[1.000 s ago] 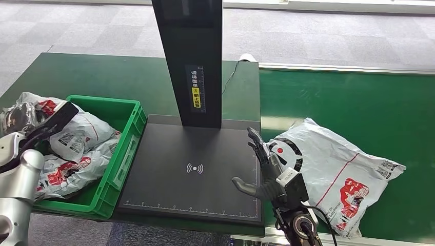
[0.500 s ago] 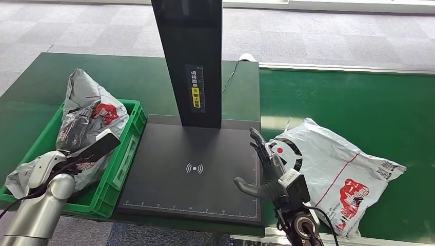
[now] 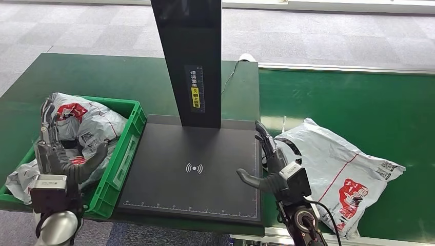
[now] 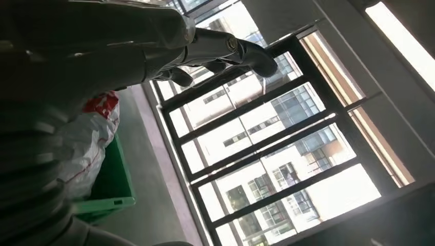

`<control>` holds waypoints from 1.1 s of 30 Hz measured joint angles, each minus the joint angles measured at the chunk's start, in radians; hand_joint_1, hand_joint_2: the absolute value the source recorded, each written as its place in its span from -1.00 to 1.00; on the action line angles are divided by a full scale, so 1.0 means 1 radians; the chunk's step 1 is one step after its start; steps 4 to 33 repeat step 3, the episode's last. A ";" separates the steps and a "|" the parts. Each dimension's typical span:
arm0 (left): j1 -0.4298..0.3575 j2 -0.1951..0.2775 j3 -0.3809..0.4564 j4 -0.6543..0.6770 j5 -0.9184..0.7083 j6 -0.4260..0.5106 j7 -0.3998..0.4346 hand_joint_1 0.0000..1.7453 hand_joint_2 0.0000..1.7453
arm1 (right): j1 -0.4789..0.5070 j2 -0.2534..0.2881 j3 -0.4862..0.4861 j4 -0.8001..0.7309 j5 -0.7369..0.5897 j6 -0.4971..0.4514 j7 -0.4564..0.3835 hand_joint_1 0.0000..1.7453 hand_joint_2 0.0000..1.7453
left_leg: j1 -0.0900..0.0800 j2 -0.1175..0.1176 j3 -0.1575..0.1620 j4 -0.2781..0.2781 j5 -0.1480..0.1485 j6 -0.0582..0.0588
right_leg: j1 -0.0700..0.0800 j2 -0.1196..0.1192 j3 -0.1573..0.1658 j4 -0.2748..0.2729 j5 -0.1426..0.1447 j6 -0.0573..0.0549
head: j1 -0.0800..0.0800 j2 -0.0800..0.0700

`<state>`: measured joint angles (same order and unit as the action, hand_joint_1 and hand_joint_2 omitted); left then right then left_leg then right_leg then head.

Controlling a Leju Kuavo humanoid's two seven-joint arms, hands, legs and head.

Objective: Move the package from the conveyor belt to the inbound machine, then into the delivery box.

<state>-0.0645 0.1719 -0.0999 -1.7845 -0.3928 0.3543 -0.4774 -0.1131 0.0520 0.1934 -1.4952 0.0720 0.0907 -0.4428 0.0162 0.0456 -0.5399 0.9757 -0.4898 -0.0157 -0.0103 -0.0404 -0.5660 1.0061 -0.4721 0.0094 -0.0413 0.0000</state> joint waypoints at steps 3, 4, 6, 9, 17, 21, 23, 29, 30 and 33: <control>0.041 -0.034 -0.013 -0.021 0.042 -0.036 -0.008 -1.00 1.00 | -0.003 0.000 0.000 0.007 0.009 -0.009 0.001 -1.00 1.00 | 0.000 0.000 0.000 0.000 0.000 0.000 | 0.000 0.000 0.000 0.000 0.000 0.000 | 0.000 0.000; 0.041 -0.034 -0.013 -0.021 0.042 -0.036 -0.008 -1.00 1.00 | -0.003 0.000 0.000 0.007 0.009 -0.009 0.001 -1.00 1.00 | 0.000 0.000 0.000 0.000 0.000 0.000 | 0.000 0.000 0.000 0.000 0.000 0.000 | 0.000 0.000; 0.041 -0.034 -0.013 -0.021 0.042 -0.036 -0.008 -1.00 1.00 | -0.003 0.000 0.000 0.007 0.009 -0.009 0.001 -1.00 1.00 | 0.000 0.000 0.000 0.000 0.000 0.000 | 0.000 0.000 0.000 0.000 0.000 0.000 | 0.000 0.000; 0.041 -0.034 -0.013 -0.021 0.042 -0.036 -0.008 -1.00 1.00 | -0.003 0.000 0.000 0.007 0.009 -0.009 0.001 -1.00 1.00 | 0.000 0.000 0.000 0.000 0.000 0.000 | 0.000 0.000 0.000 0.000 0.000 0.000 | 0.000 0.000; 0.041 -0.034 -0.013 -0.021 0.042 -0.036 -0.008 -1.00 1.00 | -0.003 0.000 0.000 0.007 0.009 -0.009 0.001 -1.00 1.00 | 0.000 0.000 0.000 0.000 0.000 0.000 | 0.000 0.000 0.000 0.000 0.000 0.000 | 0.000 0.000; 0.041 -0.034 -0.013 -0.021 0.042 -0.036 -0.008 -1.00 1.00 | -0.003 0.000 0.000 0.007 0.009 -0.009 0.001 -1.00 1.00 | 0.000 0.000 0.000 0.000 0.000 0.000 | 0.000 0.000 0.000 0.000 0.000 0.000 | 0.000 0.000; 0.041 -0.034 -0.013 -0.021 0.042 -0.036 -0.008 -1.00 1.00 | -0.003 0.000 0.000 0.007 0.009 -0.009 0.001 -1.00 1.00 | 0.000 0.000 0.000 0.000 0.000 0.000 | 0.000 0.000 0.000 0.000 0.000 0.000 | 0.000 0.000; 0.041 -0.034 -0.013 -0.021 0.042 -0.036 -0.008 -1.00 1.00 | -0.003 0.000 0.000 0.007 0.009 -0.009 0.001 -1.00 1.00 | 0.000 0.000 0.000 0.000 0.000 0.000 | 0.000 0.000 0.000 0.000 0.000 0.000 | 0.000 0.000; 0.041 -0.034 -0.013 -0.021 0.042 -0.036 -0.008 -1.00 1.00 | -0.003 0.000 0.000 0.007 0.009 -0.009 0.001 -1.00 1.00 | 0.000 0.000 0.000 0.000 0.000 0.000 | 0.000 0.000 0.000 0.000 0.000 0.000 | 0.000 0.000; 0.041 -0.034 -0.013 -0.021 0.042 -0.036 -0.008 -1.00 1.00 | -0.003 0.000 0.000 0.007 0.009 -0.009 0.001 -1.00 1.00 | 0.000 0.000 0.000 0.000 0.000 0.000 | 0.000 0.000 0.000 0.000 0.000 0.000 | 0.000 0.000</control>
